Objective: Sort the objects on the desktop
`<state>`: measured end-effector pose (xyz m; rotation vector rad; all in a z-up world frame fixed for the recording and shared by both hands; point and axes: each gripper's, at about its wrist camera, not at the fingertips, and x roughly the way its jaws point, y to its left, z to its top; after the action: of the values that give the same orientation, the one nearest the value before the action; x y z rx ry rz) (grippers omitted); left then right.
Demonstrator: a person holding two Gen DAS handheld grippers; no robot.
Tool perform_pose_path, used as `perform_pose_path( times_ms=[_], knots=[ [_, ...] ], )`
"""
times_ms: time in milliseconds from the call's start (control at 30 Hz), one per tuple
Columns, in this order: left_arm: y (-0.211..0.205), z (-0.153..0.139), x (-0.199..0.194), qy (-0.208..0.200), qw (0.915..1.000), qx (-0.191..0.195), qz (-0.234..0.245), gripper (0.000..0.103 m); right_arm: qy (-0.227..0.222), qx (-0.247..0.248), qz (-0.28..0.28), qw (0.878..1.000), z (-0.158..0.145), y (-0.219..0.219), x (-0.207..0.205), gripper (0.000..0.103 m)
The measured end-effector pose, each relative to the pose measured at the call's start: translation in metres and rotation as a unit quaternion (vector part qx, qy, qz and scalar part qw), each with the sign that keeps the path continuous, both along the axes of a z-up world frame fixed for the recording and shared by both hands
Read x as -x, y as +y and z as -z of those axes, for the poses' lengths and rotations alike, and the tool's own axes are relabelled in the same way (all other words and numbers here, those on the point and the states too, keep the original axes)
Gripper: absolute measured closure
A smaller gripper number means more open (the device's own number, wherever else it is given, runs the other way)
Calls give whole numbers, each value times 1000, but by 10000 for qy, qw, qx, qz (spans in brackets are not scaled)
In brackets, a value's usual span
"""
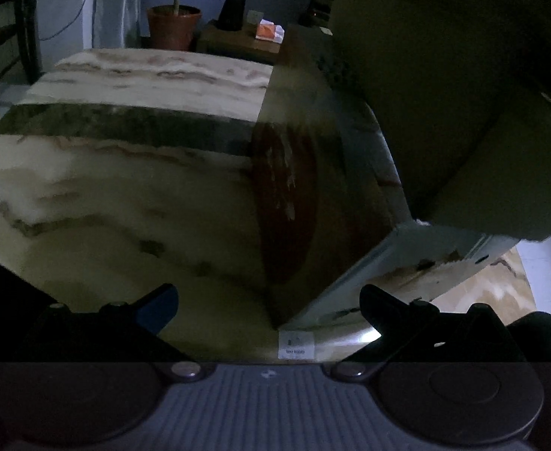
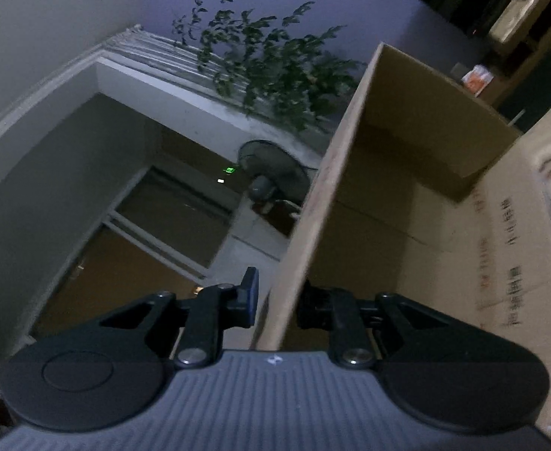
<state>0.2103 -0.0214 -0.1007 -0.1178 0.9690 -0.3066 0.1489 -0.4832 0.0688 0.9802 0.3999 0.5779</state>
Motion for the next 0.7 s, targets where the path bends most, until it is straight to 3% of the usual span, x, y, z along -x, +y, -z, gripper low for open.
perform_pose_path(
  times_ms=[200,400,567,700],
  knots=[
    [-8,-6,-8,-205,9993,-299,131,1,175,369,107,9991,-7,-8,18,75],
    [-9,-8,-6,-304,9983,-407,288,1,324,170,-89,9993,3,-8,15,74],
    [-7,-6,-4,-303,9984,-349,319,1,414,-102,-82,9991,9,-12,15,58],
    [-3,-4,-5,-245,9991,-249,258,1,301,-707,-53,9970,18,-26,29,45]
  ],
)
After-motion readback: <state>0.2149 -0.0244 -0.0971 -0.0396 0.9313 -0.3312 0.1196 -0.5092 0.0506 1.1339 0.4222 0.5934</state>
